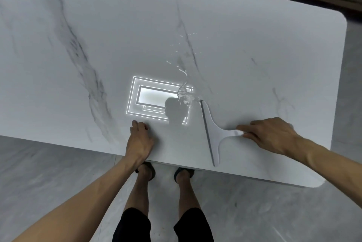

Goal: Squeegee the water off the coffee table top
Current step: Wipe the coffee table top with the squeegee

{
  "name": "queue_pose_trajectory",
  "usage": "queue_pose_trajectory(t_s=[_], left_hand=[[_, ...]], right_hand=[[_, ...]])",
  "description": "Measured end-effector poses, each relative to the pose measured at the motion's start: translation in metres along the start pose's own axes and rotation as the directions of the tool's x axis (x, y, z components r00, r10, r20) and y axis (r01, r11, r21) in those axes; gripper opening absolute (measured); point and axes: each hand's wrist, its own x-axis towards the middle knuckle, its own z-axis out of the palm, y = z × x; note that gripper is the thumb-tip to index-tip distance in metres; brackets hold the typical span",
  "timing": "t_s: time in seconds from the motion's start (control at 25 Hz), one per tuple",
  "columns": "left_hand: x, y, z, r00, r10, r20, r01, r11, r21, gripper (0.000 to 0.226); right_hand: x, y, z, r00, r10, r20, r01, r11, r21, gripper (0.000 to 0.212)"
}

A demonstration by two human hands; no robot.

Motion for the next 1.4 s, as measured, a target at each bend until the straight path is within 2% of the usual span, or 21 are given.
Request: queue_pose_trajectory(t_s=[0.2, 0.32, 0.48, 0.56, 0.68, 0.88, 1.04, 1.2, 1.32, 1.4], left_hand=[[-0.006, 0.008, 0.003, 0.995, -0.09, -0.037, 0.085, 0.99, -0.112, 0.035], [-0.006, 0.003, -0.002, 0.982, -0.172, -0.081, 0.157, 0.973, -0.17, 0.039], [-0.007, -0.017, -0.011, 0.944, -0.298, -0.14, 0.258, 0.934, -0.247, 0.042], [-0.007, -0.026, -0.018, 0.934, -0.314, -0.171, 0.26, 0.925, -0.278, 0.041], [-0.002, -0.029, -0.029, 0.931, -0.321, -0.173, 0.264, 0.921, -0.286, 0.044], [0.007, -0.001, -0.039, 0.952, -0.278, -0.128, 0.234, 0.93, -0.283, 0.043], [0.018, 0.033, -0.045, 0.973, -0.205, -0.111, 0.166, 0.943, -0.288, 0.02], [0.039, 0.062, -0.048, 0.979, -0.191, -0.075, 0.162, 0.942, -0.295, 0.018], [0.066, 0.081, -0.057, 0.986, -0.113, -0.123, 0.076, 0.959, -0.274, 0.011], [0.091, 0.092, -0.065, 0.98, -0.051, -0.194, 0.002, 0.969, -0.246, 0.01]], right_hand=[[-0.005, 0.001, -0.014, 0.994, -0.108, -0.031, 0.108, 0.994, -0.028, 0.041], [0.024, -0.046, -0.013, 0.966, -0.258, 0.007, 0.258, 0.966, 0.009, 0.036], [0.081, -0.133, -0.004, 0.888, -0.451, 0.088, 0.455, 0.89, -0.026, 0.031], [0.103, -0.157, -0.007, 0.869, -0.485, 0.1, 0.493, 0.867, -0.076, 0.028], [0.127, -0.15, -0.021, 0.862, -0.504, 0.054, 0.506, 0.852, -0.132, 0.025], [0.134, -0.069, -0.062, 0.919, -0.39, -0.062, 0.379, 0.914, -0.144, 0.03], [0.108, -0.005, -0.088, 0.987, -0.147, -0.065, 0.144, 0.988, -0.052, 0.05], [0.081, 0.023, -0.099, 0.992, -0.063, -0.11, 0.057, 0.997, -0.057, 0.036], [0.082, 0.027, -0.121, 0.968, 0.093, -0.232, -0.057, 0.986, 0.157, 0.036], [0.108, 0.024, -0.147, 0.929, 0.242, -0.281, -0.118, 0.911, 0.395, 0.036]])
